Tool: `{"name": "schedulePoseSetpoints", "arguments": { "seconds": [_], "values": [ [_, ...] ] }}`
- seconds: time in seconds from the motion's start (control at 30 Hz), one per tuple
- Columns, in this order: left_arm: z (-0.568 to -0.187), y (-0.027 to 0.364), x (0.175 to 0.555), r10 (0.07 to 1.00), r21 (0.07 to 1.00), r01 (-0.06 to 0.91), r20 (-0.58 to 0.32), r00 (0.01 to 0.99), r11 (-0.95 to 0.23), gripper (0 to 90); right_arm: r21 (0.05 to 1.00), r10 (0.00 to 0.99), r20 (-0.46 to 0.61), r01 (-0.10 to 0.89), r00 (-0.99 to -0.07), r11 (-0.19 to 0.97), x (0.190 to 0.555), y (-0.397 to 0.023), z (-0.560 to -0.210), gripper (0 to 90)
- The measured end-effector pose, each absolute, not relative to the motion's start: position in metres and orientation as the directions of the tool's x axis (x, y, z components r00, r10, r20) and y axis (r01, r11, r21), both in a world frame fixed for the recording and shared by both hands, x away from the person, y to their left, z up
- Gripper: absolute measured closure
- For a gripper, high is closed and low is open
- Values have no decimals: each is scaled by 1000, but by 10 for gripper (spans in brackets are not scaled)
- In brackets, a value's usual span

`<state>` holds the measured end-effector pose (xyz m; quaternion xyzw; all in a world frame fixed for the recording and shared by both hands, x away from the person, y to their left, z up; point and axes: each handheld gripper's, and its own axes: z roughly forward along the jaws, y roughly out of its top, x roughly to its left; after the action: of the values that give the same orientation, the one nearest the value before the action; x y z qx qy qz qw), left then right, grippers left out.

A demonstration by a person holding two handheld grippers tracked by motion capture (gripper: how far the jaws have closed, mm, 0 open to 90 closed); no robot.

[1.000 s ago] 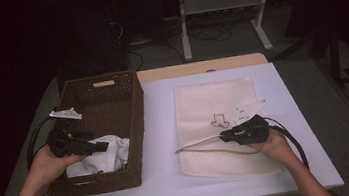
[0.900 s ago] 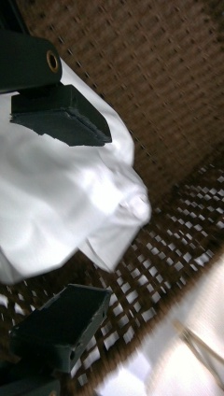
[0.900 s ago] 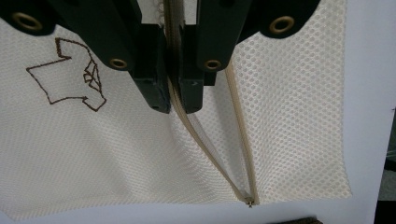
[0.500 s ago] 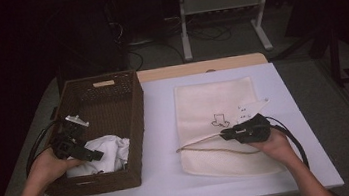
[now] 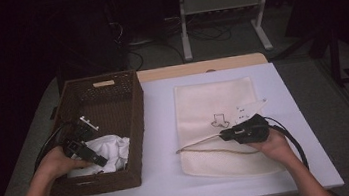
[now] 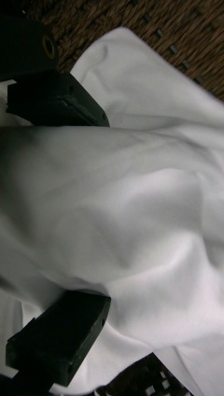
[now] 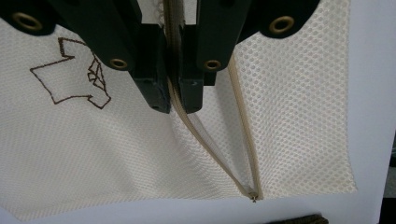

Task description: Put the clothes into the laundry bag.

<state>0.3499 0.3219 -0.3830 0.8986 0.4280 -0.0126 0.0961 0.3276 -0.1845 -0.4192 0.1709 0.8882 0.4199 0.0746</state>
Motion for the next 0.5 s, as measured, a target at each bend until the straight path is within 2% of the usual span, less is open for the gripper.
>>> {"name": "schedulePoseSetpoints", "arguments": {
  "seconds": [0.17, 0.43, 0.47, 0.5],
  "values": [
    [-394, 320, 354, 766, 118, 776, -122, 631, -620, 248, 766, 370, 43, 269, -928, 584, 329, -184, -421, 827],
    [-400, 321, 355, 774, 112, 784, -122, 621, -611, 461, 763, 370, 56, 279, -927, 583, 330, -184, -421, 827],
    [-401, 321, 355, 777, 111, 786, -122, 618, -608, 461, 763, 370, 56, 279, -927, 583, 330, -184, -421, 827],
    [-402, 321, 356, 779, 107, 790, -128, 613, -604, 518, 763, 368, 59, 279, -928, 583, 330, -184, -421, 829]
  ]
}}
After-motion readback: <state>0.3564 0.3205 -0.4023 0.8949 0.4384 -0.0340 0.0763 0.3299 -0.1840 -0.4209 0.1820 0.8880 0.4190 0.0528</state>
